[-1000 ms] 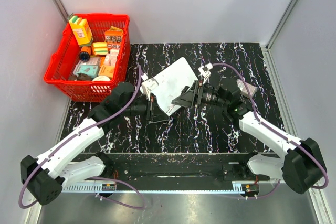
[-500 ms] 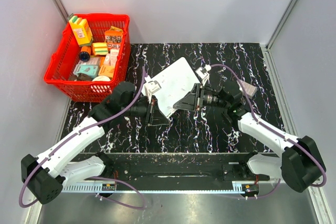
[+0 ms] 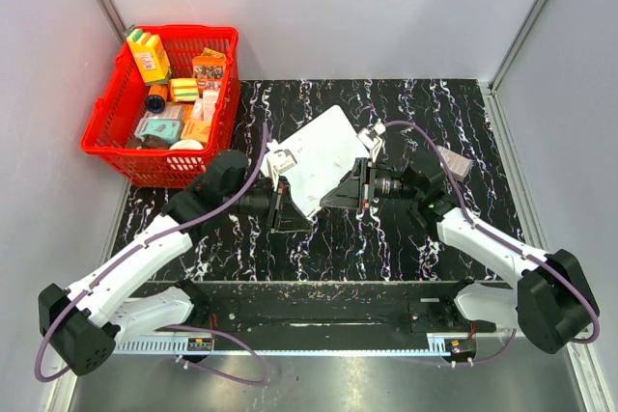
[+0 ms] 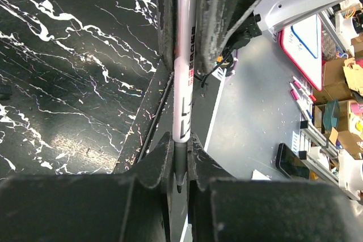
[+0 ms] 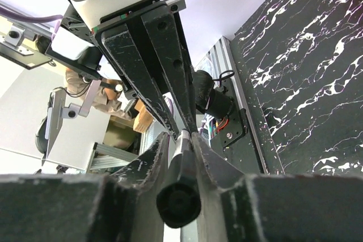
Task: Write a sentence on the whiteboard
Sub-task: Pass from the left arm to the right, then adjust the whiteboard stand at the center of the board.
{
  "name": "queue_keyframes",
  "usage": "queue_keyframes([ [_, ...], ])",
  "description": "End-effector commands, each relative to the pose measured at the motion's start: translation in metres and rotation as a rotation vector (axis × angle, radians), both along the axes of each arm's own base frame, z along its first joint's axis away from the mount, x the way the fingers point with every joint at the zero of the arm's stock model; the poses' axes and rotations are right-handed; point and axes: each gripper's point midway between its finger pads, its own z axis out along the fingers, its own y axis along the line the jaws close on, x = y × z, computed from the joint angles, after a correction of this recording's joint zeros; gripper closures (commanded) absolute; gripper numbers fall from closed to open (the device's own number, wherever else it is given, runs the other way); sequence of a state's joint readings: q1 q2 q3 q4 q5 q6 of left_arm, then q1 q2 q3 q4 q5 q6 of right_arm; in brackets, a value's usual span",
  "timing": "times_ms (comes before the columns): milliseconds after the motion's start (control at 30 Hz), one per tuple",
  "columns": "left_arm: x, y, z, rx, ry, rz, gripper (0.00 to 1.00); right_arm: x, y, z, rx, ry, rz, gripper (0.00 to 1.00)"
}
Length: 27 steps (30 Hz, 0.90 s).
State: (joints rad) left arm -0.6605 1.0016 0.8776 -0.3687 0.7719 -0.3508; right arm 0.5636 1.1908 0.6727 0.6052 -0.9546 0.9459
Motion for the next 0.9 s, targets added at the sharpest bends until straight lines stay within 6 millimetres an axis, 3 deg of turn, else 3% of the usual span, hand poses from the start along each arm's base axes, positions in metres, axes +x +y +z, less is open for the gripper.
queue_keyframes([
  [0,-0.001,-0.003,0.022,-0.050,-0.057,-0.036,1.00,-0.003,0.000,0.014,0.042,-0.060,0.005,0.77],
  [33,-0.002,-0.003,0.023,-0.052,-0.059,-0.041,1.00,-0.002,0.000,0.014,0.045,-0.052,0.006,0.92],
  [67,-0.002,-0.003,0.022,-0.051,-0.056,-0.042,1.00,-0.002,0.000,0.015,0.051,-0.051,0.007,0.99],
  [167,-0.003,-0.003,0.020,-0.049,-0.054,-0.046,0.98,-0.003,0.000,0.015,0.059,-0.054,0.011,1.00],
  [200,-0.003,-0.002,0.019,-0.047,-0.054,-0.043,0.92,-0.003,0.000,0.013,0.055,-0.047,0.006,1.00],
  [233,-0.001,-0.002,0.018,-0.042,-0.060,-0.030,0.66,-0.002,-0.001,0.014,0.054,-0.058,-0.002,1.00],
  [367,0.014,0.005,0.013,-0.030,-0.106,0.095,0.19,0.005,-0.004,0.007,0.006,-0.069,-0.073,1.00],
  [467,0.031,0.016,0.010,-0.032,-0.140,0.249,0.08,0.022,-0.012,-0.008,-0.097,-0.076,-0.214,1.00],
  [500,0.042,0.022,0.006,-0.015,-0.153,0.329,0.06,0.037,-0.019,-0.022,-0.175,-0.032,-0.319,1.00],
  [600,0.059,0.038,-0.010,0.018,-0.134,0.492,0.03,0.058,-0.045,-0.031,-0.285,-0.055,-0.525,1.00],
  [767,0.072,0.055,-0.056,0.148,0.003,0.663,0.07,0.075,-0.088,-0.041,-0.404,-0.047,-0.778,1.00],
  [867,0.075,0.053,-0.073,0.178,0.047,0.681,0.12,0.080,-0.108,-0.050,-0.479,-0.028,-0.876,1.00],
])
